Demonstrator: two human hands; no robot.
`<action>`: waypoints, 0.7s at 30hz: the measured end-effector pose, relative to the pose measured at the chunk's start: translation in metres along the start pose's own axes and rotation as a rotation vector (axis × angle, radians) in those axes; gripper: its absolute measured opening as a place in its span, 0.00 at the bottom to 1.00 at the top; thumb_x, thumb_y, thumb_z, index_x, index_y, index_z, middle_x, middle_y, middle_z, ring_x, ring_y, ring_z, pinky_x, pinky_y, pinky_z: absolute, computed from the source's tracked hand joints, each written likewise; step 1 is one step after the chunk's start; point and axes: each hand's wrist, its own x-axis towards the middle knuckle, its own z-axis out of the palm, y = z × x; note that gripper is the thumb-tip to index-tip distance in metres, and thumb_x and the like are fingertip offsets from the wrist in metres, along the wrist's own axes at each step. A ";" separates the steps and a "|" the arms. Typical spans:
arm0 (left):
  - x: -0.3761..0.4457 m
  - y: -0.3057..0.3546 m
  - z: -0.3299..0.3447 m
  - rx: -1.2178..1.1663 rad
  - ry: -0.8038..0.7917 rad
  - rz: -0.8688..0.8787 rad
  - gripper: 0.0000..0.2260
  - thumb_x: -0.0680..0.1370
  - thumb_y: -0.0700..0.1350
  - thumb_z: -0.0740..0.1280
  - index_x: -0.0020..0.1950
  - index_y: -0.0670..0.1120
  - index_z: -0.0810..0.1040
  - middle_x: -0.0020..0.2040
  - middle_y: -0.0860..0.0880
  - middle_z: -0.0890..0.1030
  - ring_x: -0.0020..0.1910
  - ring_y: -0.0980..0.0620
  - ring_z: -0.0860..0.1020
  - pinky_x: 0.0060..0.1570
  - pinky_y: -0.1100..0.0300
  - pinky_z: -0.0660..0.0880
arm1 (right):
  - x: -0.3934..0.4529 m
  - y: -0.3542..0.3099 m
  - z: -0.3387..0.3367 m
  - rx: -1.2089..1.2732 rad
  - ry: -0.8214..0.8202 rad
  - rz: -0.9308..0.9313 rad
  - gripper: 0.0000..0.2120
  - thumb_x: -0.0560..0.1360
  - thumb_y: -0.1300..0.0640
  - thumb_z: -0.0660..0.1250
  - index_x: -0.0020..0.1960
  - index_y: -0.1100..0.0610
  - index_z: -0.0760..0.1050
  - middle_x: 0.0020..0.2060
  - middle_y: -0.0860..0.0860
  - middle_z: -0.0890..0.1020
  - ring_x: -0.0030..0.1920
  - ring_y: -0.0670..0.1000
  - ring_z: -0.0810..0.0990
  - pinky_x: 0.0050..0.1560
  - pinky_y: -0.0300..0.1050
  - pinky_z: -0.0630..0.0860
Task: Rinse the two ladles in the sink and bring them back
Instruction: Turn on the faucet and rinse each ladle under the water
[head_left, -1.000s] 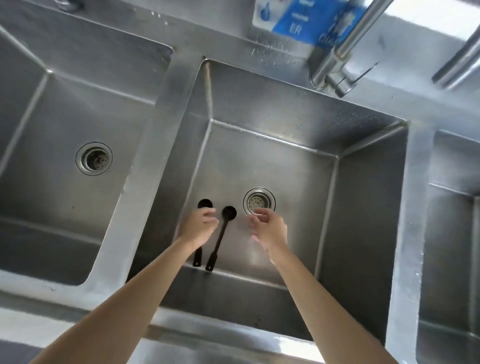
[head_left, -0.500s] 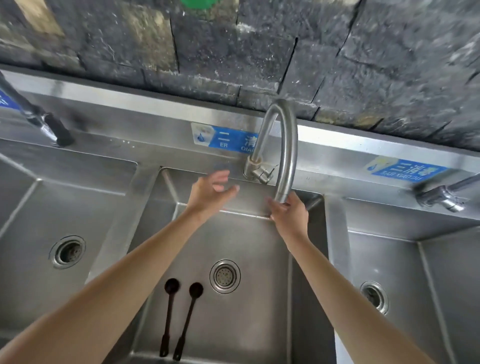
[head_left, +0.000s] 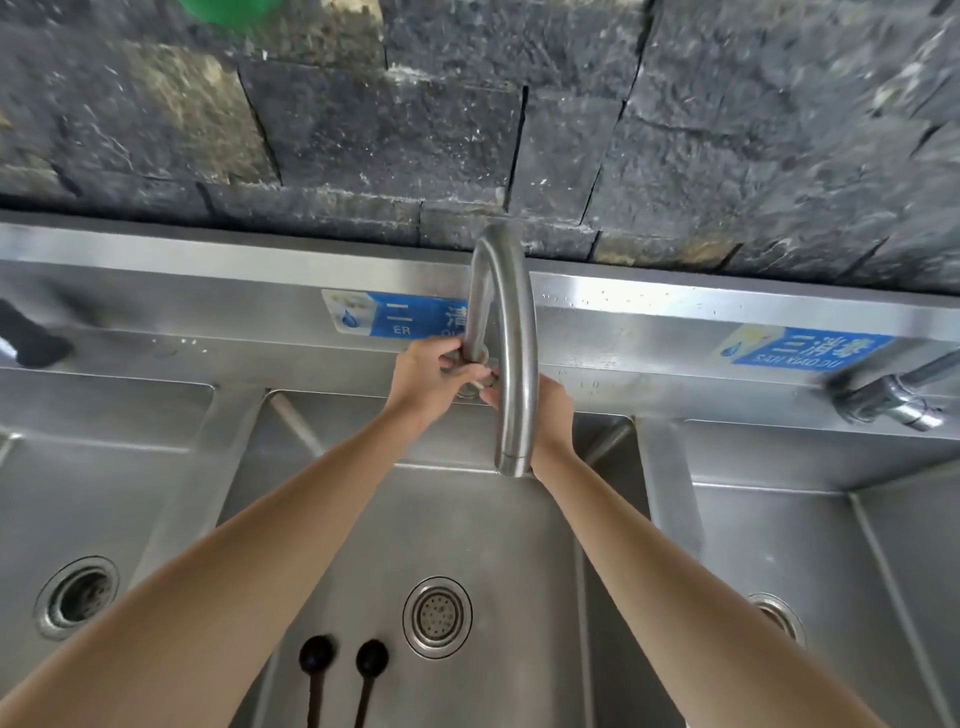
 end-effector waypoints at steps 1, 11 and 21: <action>0.000 -0.002 -0.001 -0.008 -0.008 0.024 0.08 0.72 0.42 0.77 0.51 0.45 0.86 0.47 0.49 0.87 0.48 0.50 0.85 0.55 0.52 0.81 | 0.000 0.001 0.001 0.041 0.005 0.005 0.11 0.70 0.55 0.82 0.40 0.40 0.85 0.28 0.31 0.82 0.34 0.31 0.81 0.42 0.30 0.76; 0.002 -0.008 0.000 -0.032 -0.010 0.133 0.09 0.73 0.37 0.74 0.53 0.41 0.86 0.49 0.44 0.86 0.47 0.48 0.84 0.48 0.65 0.80 | -0.007 0.006 0.007 0.187 0.103 -0.009 0.11 0.70 0.60 0.81 0.38 0.46 0.82 0.35 0.41 0.86 0.46 0.51 0.88 0.57 0.54 0.83; 0.001 -0.005 0.001 -0.019 0.001 0.126 0.13 0.74 0.35 0.74 0.58 0.38 0.84 0.53 0.43 0.86 0.46 0.51 0.82 0.49 0.68 0.78 | -0.009 0.008 0.008 0.247 0.086 0.002 0.06 0.72 0.66 0.79 0.43 0.59 0.84 0.38 0.38 0.88 0.44 0.37 0.86 0.53 0.37 0.80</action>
